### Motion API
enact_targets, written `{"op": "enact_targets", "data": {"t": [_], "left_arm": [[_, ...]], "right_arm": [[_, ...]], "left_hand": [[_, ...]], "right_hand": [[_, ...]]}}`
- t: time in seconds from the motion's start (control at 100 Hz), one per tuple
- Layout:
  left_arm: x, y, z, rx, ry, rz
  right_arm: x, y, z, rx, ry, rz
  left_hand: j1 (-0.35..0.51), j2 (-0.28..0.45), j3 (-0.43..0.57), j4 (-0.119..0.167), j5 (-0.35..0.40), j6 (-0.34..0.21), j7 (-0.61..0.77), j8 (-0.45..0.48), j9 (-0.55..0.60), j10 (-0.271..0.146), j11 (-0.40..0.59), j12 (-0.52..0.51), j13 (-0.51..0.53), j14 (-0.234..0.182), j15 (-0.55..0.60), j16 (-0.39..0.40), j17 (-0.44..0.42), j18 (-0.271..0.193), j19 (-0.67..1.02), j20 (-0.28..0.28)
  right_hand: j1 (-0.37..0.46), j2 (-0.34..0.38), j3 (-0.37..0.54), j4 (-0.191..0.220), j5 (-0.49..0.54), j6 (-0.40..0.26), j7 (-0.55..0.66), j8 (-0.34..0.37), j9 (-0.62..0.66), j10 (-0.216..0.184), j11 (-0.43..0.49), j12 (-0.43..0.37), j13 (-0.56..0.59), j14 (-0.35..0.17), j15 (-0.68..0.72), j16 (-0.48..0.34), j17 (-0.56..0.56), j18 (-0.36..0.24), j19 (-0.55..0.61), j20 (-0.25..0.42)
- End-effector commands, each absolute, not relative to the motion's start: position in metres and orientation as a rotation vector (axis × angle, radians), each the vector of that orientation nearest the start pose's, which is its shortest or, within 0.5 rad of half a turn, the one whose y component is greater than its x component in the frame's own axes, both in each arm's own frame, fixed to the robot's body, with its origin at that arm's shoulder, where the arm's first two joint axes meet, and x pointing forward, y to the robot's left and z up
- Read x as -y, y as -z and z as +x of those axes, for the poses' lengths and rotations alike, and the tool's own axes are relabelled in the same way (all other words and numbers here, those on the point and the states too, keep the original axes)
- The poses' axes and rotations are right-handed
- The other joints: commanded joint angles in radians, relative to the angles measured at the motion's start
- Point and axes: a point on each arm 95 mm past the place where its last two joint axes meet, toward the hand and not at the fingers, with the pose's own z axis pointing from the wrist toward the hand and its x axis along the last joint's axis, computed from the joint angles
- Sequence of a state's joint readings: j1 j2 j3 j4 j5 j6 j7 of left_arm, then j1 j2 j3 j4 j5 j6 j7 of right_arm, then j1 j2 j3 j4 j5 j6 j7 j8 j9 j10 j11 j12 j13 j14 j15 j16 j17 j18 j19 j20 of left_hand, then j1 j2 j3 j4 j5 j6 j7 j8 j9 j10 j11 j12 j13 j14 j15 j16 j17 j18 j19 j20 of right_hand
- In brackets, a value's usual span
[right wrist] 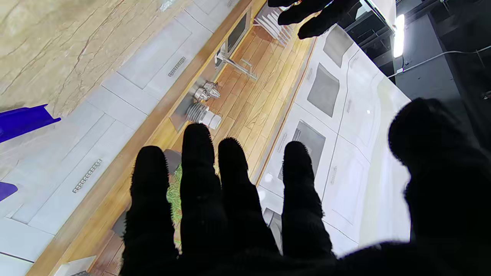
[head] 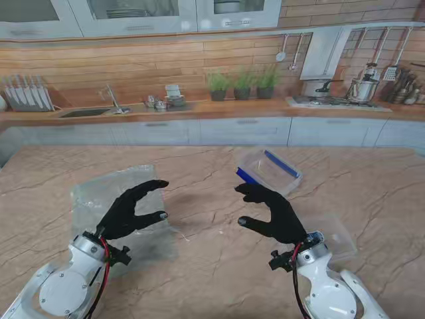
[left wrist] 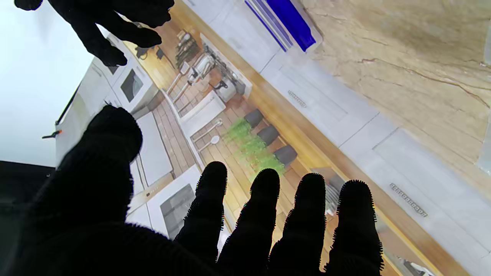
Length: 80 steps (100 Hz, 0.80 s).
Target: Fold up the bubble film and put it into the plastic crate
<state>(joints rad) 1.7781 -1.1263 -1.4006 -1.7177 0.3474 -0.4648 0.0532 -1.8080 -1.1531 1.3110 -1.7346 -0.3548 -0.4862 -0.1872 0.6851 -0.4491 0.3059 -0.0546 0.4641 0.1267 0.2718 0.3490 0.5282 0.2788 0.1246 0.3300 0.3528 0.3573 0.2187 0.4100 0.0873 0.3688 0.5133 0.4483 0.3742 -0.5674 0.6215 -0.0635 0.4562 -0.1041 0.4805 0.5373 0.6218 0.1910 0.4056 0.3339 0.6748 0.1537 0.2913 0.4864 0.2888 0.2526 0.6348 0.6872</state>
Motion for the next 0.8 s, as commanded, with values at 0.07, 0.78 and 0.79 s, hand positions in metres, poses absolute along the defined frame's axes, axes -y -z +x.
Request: {"op": "enact_targets", "data": {"t": [0.07, 0.78, 0.79], "left_arm": [[-0.013, 0.298, 0.347, -1.102, 2.308, -1.517], [-0.037, 0.294, 0.349, -1.205, 1.964, -1.455], [-0.038, 0.294, 0.350, -1.217, 1.947, -1.456]], "right_arm": [[-0.016, 0.304, 0.327, 1.019, 2.655, -1.660], [-0.017, 0.304, 0.329, 1.036, 2.655, -1.685], [-0.017, 0.304, 0.329, 1.036, 2.655, -1.687]], "left_hand": [[-0.036, -0.045, 0.025, 0.006, 0.000, -0.012, -0.026, -0.013, 0.016, 0.009, -0.035, -0.021, 0.017, -0.003, -0.003, 0.004, 0.007, -0.006, -0.021, 0.014], [-0.032, 0.031, -0.103, 0.013, -0.004, -0.027, -0.048, -0.010, -0.093, 0.006, -0.077, -0.049, -0.105, -0.037, -0.073, -0.054, -0.039, -0.002, -0.105, -0.014], [-0.031, 0.032, -0.106, 0.013, -0.005, -0.025, -0.049, -0.011, -0.095, 0.006, -0.079, -0.052, -0.108, -0.037, -0.077, -0.057, -0.039, -0.003, -0.113, -0.015]], "right_hand": [[-0.046, -0.028, 0.006, 0.010, -0.024, -0.028, -0.003, -0.007, -0.022, -0.011, -0.023, -0.004, -0.028, -0.028, -0.009, 0.006, -0.016, -0.013, -0.023, 0.022], [-0.045, -0.020, 0.003, 0.010, -0.020, -0.030, -0.003, -0.009, -0.019, -0.012, -0.027, 0.000, -0.023, -0.023, 0.000, 0.018, -0.014, -0.010, -0.028, 0.045], [-0.046, -0.020, 0.003, 0.010, -0.020, -0.029, -0.003, -0.009, -0.018, -0.012, -0.027, 0.000, -0.024, -0.023, 0.000, 0.018, -0.014, -0.010, -0.028, 0.045]]}}
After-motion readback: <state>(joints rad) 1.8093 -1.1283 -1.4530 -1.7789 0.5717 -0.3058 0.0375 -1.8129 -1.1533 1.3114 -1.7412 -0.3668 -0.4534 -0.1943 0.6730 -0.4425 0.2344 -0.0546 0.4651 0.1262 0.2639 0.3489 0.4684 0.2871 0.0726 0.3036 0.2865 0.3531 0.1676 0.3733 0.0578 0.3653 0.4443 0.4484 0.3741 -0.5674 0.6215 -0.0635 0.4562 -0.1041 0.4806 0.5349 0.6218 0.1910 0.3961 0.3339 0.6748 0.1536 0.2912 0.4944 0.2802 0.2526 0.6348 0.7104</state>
